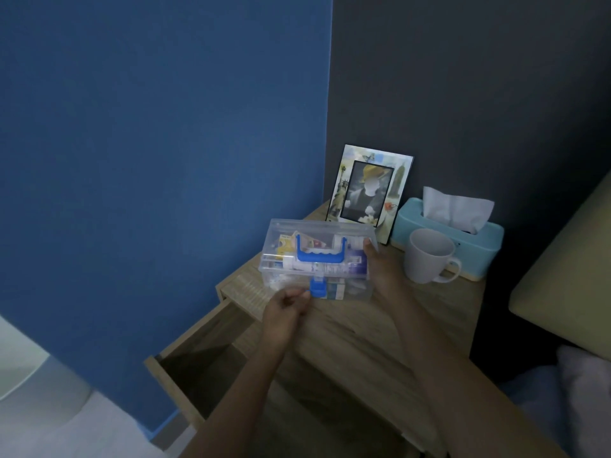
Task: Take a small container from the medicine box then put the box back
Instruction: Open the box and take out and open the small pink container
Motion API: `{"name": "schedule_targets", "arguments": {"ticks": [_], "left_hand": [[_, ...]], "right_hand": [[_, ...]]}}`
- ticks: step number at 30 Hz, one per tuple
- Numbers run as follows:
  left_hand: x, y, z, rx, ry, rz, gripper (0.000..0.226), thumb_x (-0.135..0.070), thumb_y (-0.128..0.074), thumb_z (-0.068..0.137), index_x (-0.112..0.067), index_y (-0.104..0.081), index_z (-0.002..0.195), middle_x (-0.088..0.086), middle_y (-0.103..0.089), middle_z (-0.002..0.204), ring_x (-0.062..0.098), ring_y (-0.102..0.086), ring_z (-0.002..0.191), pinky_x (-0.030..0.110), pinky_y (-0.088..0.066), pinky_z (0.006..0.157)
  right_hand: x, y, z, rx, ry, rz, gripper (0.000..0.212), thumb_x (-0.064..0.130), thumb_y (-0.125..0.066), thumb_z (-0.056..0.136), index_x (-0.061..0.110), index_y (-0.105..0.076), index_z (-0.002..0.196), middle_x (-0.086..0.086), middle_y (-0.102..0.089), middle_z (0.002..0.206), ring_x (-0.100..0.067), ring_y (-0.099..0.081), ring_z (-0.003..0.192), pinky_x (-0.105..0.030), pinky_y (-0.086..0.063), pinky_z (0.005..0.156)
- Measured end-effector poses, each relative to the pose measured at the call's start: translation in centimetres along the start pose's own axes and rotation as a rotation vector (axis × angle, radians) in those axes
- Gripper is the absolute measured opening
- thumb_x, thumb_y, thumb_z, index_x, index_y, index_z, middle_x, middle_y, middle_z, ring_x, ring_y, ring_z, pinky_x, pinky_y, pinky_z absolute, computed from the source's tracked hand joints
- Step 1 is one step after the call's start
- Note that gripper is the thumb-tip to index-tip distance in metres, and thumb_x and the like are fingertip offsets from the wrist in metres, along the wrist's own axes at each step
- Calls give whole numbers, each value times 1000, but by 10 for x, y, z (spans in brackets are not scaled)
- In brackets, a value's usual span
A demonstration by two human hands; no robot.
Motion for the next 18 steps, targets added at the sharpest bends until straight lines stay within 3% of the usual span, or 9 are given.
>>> {"name": "schedule_targets", "arguments": {"ticks": [3, 5, 9, 13, 14, 15, 16, 17, 18], "left_hand": [[-5, 17, -2, -362, -137, -49, 16, -31, -56, 91, -18, -59, 101, -1, -63, 97, 17, -62, 92, 33, -52, 79], [-16, 27, 2, -506, -251, -74, 25, -33, -53, 93, -15, -56, 109, 1, -60, 104, 16, -60, 93, 37, -51, 87], [-34, 35, 16, -294, -193, -120, 54, -45, -31, 99, -14, -41, 142, 5, -46, 145, 20, -43, 134, 36, -35, 111], [-39, 32, 18, -132, -220, -125, 61, -53, -20, 98, -18, -47, 140, 5, -53, 141, 14, -48, 129, 30, -36, 106], [-38, 32, 19, -139, -223, -115, 61, -52, -20, 98, -18, -44, 142, 3, -49, 145, 13, -45, 131, 29, -34, 107], [-36, 31, 20, -148, -227, -105, 61, -51, -20, 98, -18, -39, 145, 2, -43, 149, 13, -40, 136, 29, -30, 109], [-35, 32, 23, -156, -232, -91, 60, -50, -21, 98, -18, -36, 146, 2, -39, 152, 15, -36, 139, 29, -27, 111], [-34, 32, 25, -160, -238, -78, 59, -50, -23, 98, -17, -35, 147, 2, -38, 153, 16, -34, 141, 29, -25, 111], [-34, 32, 27, -164, -241, -67, 58, -48, -25, 99, -17, -35, 147, 2, -38, 153, 16, -34, 141, 27, -26, 109]], "right_hand": [[-14, 6, -5, -16, 82, 122, 46, 38, -32, 104, 10, -66, 90, -6, -72, 82, -20, -70, 71, -28, -56, 58], [-28, 11, -8, -3, 115, 183, 48, 39, -28, 104, 17, -64, 81, 4, -71, 67, -6, -69, 57, -17, -53, 48], [-40, 13, -9, 106, 130, 266, 53, 45, -21, 103, 19, -66, 88, 5, -76, 70, -5, -73, 62, -19, -57, 52], [-24, 12, -8, 56, 137, 374, 52, 46, -22, 103, 22, -65, 87, 11, -77, 67, -2, -73, 61, -18, -56, 50], [-18, 12, -6, 32, 147, 360, 51, 48, -22, 103, 23, -66, 96, 10, -79, 78, -3, -75, 71, -20, -57, 61], [-11, 13, -5, 11, 161, 328, 52, 50, -23, 102, 21, -64, 113, 7, -78, 101, -7, -73, 94, -22, -53, 80], [-5, 14, -4, -4, 153, 289, 58, 53, -22, 101, 17, -55, 132, 0, -67, 128, -15, -62, 120, -22, -42, 94], [0, 15, 0, -12, 145, 262, 64, 55, -22, 99, 13, -45, 143, -6, -53, 145, -21, -48, 135, -21, -33, 99], [7, 15, 4, -18, 165, 247, 66, 56, -22, 99, 14, -43, 144, -7, -49, 148, -24, -43, 139, -21, -32, 101]]}}
Point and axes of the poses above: each hand's wrist, its own z-axis towards the middle knuckle, its own y-axis out of the back of the hand, x = y × z, the point moved 1 cm from there along z, towards the middle knuckle
